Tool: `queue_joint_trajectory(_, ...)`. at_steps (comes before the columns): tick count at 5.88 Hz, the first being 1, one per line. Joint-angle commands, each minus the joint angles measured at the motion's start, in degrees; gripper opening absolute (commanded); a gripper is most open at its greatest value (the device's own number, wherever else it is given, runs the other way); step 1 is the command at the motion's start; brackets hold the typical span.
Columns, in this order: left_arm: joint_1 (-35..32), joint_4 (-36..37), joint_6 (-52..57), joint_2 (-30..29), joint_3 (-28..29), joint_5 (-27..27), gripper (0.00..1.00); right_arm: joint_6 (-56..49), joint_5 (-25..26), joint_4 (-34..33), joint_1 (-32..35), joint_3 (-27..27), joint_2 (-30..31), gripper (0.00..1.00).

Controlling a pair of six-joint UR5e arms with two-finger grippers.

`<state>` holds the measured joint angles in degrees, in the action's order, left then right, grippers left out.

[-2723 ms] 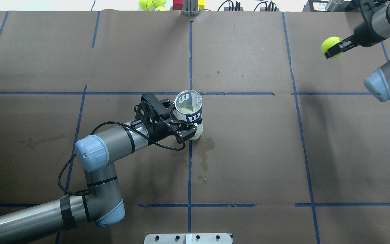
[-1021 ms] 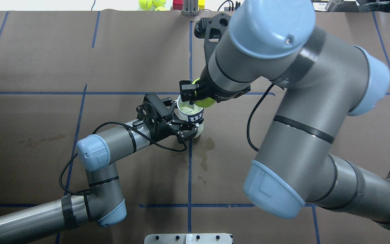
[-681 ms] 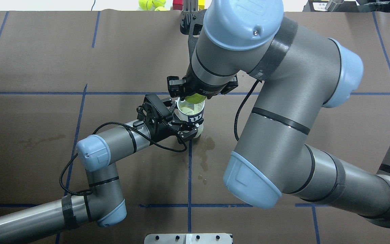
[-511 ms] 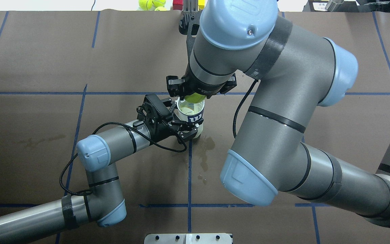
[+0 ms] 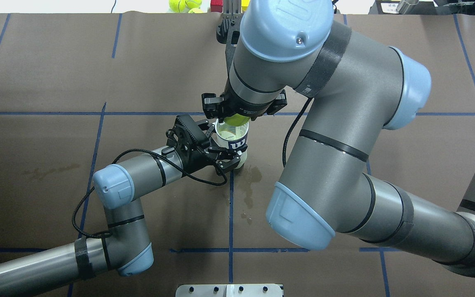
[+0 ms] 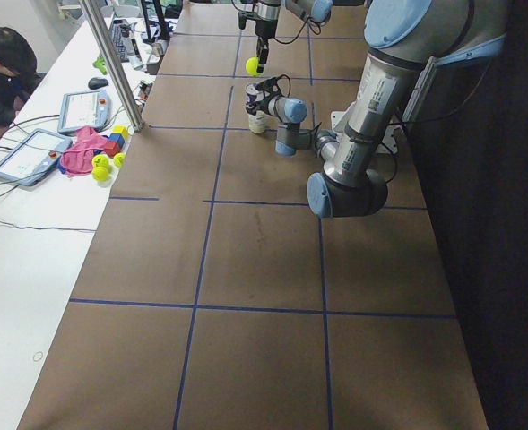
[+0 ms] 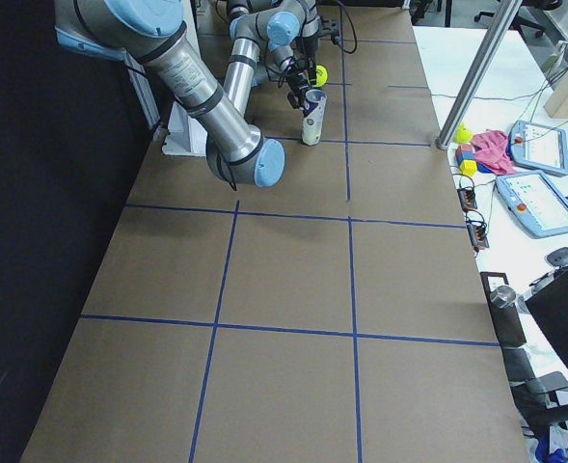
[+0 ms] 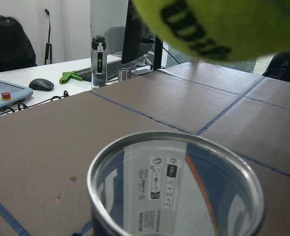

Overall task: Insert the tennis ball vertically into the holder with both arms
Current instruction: 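Open the right gripper to drop the Wilson ball into the can, then raise the right gripper away while the left gripper releases the can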

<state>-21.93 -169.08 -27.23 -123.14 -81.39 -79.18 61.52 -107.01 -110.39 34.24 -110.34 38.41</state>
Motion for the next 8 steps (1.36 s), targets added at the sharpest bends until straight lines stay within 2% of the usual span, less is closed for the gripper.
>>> queue_joint_trajectory(1, 0.2, 0.0, 0.0, 0.1, 0.0, 0.0, 0.81, 0.0, 0.0, 0.0, 0.0, 0.0, -0.4, 0.88)
queue_joint_trajectory(3, 0.3, 0.0, 0.1, 0.1, 0.0, 0.0, 0.81, 0.0, 0.0, 0.0, 0.0, 0.0, -0.4, 0.88)
queue_joint_trajectory(4, 0.3, 0.0, 0.1, -0.1, 0.0, 0.1, 0.82, 0.0, 0.0, 0.0, 0.0, -0.2, -0.3, 0.96)
queue_joint_trajectory(6, 0.2, -0.1, 0.1, -0.2, -0.2, 0.1, 0.99, -0.8, -0.8, -0.1, 0.7, -0.8, -0.2, 0.99)
queue_joint_trajectory(7, 0.1, -0.1, 0.2, -0.1, -0.5, 0.1, 1.0, -1.0, -0.9, -0.1, 1.6, -1.3, 0.2, 0.99)
queue_joint_trajectory(8, 0.0, -0.2, 0.2, -0.3, -1.3, 0.1, 1.0, -2.2, -3.2, -0.3, 4.4, -1.6, 0.5, 0.99)
